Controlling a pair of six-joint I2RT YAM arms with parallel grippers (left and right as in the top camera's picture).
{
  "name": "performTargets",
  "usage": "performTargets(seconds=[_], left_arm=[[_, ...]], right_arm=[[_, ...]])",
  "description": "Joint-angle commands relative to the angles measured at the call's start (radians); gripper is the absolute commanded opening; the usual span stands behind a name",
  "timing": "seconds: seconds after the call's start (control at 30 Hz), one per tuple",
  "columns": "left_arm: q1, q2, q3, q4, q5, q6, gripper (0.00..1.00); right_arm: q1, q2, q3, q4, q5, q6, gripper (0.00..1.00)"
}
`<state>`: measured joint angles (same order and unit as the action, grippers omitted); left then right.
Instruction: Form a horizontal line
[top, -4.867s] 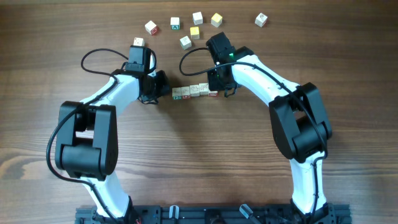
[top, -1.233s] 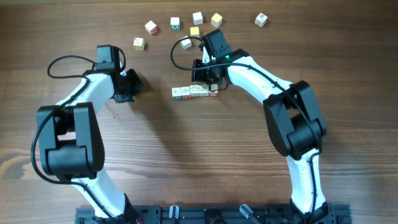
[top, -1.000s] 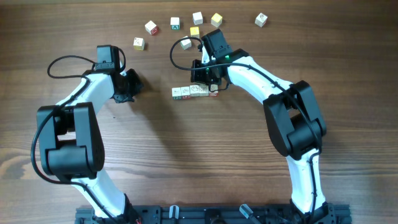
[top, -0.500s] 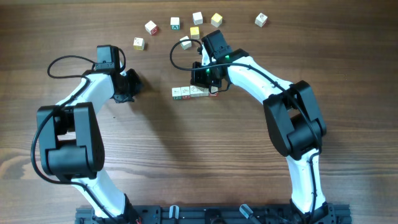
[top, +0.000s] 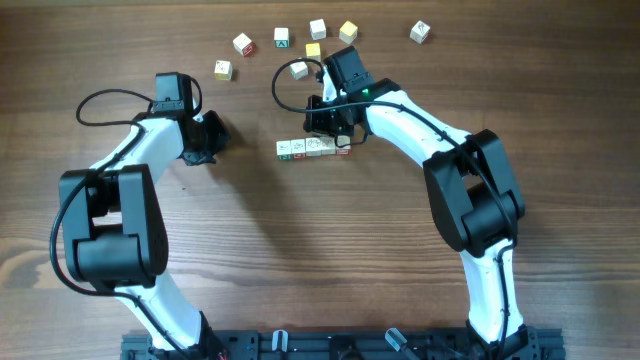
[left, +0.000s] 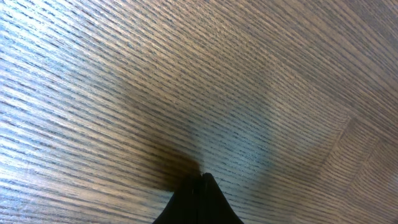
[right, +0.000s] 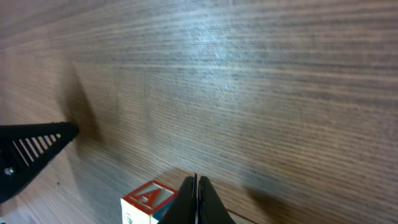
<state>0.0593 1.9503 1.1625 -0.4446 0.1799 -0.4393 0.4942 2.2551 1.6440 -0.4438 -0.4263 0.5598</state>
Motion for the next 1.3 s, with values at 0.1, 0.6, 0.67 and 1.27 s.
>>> performTargets(seconds=[0.1,0.6,0.67,1.27], left_arm=[[0.003,0.015,-0.018,-0.02,-0.032,0.005,0.04],[0.003,0.015,-0.018,-0.021,-0.032,0.005,0.04],[0.003,0.015,-0.018,-0.021,-0.032,0.005,0.04],[0.003,0.015,-0.018,-0.02,-0.032,0.005,0.04]], right_arm=[[-0.011,0.011,0.017,0.015,0.047,-0.01,0.04],[-0.07,0.011,0.017,-0.04,0.205,-0.01,0.04],[-0.087,0.011,0.017,-0.04,0.219,-0.01,0.04],[-0.166,0.008,0.017,-0.349,0.137,-0.042,0.04]])
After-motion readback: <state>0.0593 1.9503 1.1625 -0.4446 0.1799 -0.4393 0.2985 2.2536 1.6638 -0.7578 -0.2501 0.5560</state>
